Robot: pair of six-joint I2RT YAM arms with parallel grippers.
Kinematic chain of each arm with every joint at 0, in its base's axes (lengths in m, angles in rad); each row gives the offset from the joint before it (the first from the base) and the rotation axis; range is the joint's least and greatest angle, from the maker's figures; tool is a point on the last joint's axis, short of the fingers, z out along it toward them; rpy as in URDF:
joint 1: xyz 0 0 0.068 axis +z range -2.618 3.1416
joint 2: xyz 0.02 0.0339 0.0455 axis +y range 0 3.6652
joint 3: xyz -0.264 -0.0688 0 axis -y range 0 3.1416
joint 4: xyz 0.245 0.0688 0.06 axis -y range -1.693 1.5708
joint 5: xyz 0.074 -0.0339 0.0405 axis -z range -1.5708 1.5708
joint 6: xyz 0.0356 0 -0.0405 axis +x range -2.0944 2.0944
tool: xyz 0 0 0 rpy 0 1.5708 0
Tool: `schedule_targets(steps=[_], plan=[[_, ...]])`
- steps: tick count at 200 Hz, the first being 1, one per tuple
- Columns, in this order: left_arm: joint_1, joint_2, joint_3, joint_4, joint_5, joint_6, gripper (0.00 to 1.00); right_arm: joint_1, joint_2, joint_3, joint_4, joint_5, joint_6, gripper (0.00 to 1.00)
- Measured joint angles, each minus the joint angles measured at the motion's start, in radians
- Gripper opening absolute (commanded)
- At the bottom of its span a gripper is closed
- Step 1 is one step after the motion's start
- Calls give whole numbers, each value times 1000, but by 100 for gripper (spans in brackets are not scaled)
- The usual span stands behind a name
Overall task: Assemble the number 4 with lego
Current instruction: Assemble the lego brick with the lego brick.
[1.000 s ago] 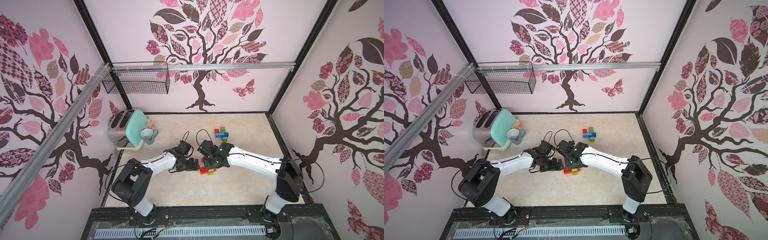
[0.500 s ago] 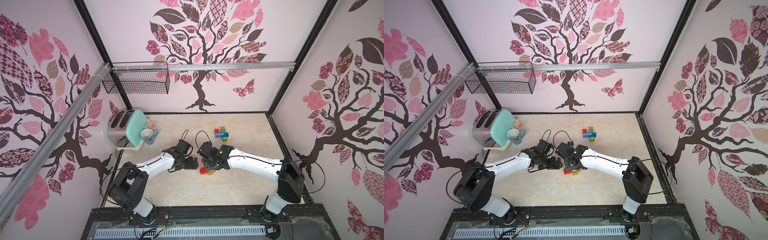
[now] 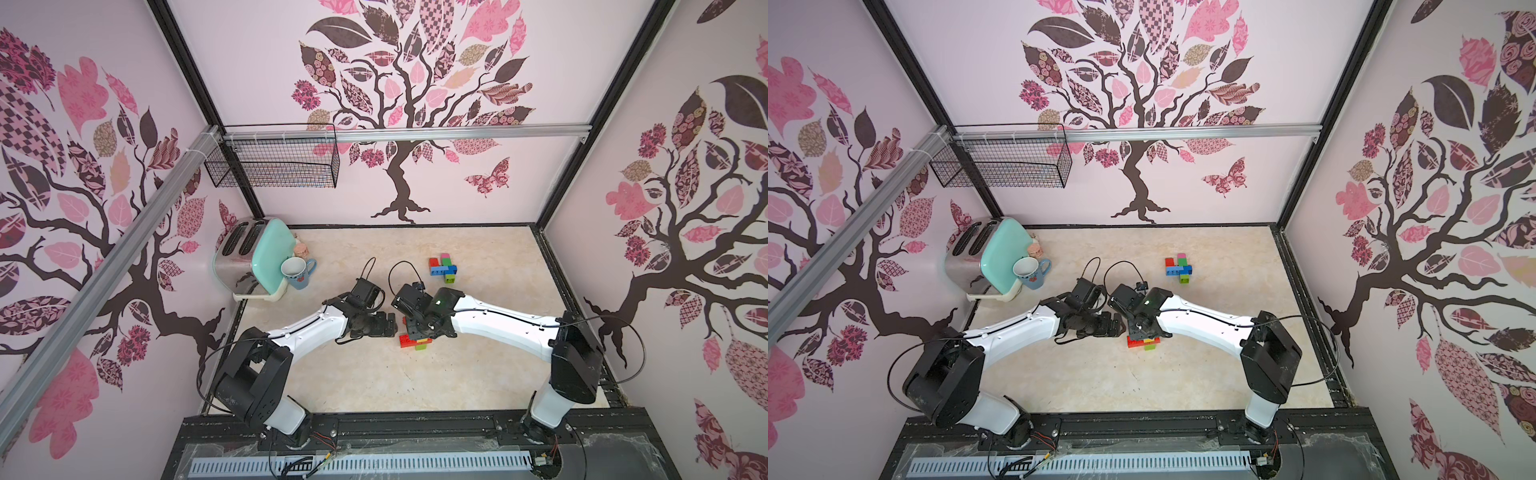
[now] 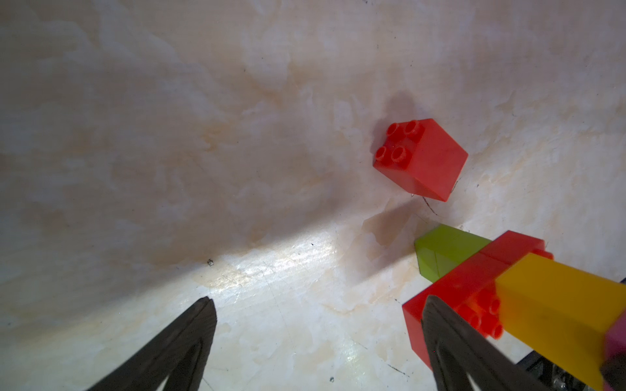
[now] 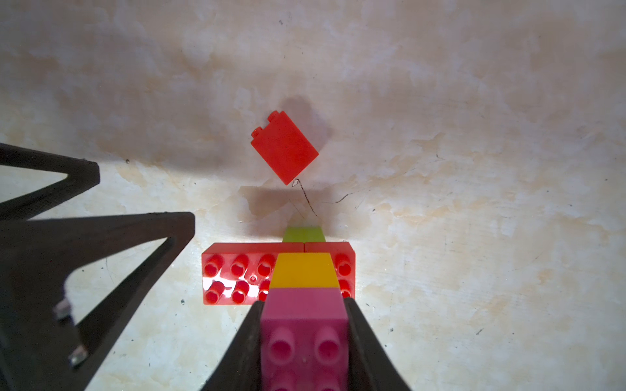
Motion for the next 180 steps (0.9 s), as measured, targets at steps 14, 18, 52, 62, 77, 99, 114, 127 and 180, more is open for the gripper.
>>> schedule_targets(steps=[14,18,52,62,77,99,114,127,180], plan=[[0,0,-1,1,2,0,98,0,4,8,-4,1,5,30],[0,0,-2,0,3,0,98,0,5,8,-5,2,7,31],[0,0,-2,1,9,0,98,-1,10,20,-10,2,11,36],[0,0,-2,1,10,0,98,-1,11,24,-12,3,11,38],[0,0,-2,1,11,0,98,-2,17,32,-16,10,11,43],[0,0,-3,0,11,0,98,-7,18,32,-15,16,7,50],[0,0,-3,1,11,0,98,-7,18,32,-14,21,5,52],[0,0,-3,0,11,0,98,-7,18,33,-13,26,2,54],[0,1,-3,-5,-3,1,98,-8,13,58,6,42,-20,78]])
